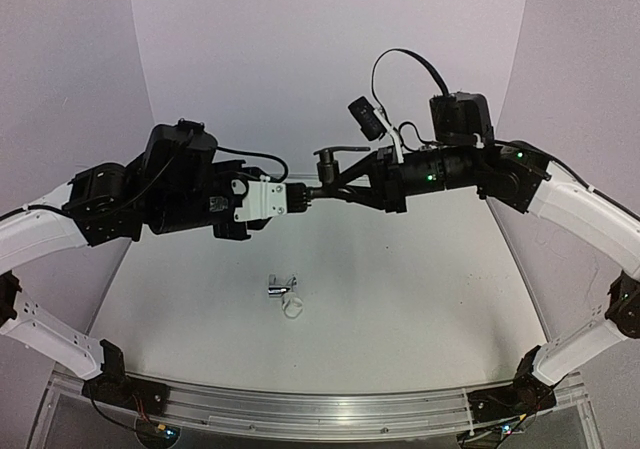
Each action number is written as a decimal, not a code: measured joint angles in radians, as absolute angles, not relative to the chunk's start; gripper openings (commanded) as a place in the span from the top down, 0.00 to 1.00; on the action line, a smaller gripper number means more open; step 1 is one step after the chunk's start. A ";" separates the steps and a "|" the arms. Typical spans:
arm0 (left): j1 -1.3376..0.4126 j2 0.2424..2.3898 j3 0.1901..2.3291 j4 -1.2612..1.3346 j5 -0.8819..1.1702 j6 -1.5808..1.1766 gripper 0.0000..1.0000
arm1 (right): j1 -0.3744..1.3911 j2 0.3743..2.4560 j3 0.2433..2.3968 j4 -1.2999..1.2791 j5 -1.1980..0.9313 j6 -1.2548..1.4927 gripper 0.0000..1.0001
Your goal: Install the water faucets
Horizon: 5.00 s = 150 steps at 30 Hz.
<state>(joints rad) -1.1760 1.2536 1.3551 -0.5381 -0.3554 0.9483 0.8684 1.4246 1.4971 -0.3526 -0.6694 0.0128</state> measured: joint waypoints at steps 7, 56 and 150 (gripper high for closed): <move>-1.179 1.249 1.333 -0.497 -0.375 0.945 0.27 | 0.871 1.417 1.497 -0.354 -0.643 -0.127 1.00; -0.754 1.469 1.640 -0.550 0.985 -0.760 0.21 | 0.882 1.092 1.105 0.061 -0.486 -0.998 1.00; -0.633 1.519 1.458 -0.008 1.037 -1.264 1.00 | 0.688 1.124 1.213 -0.129 -0.446 -0.503 0.02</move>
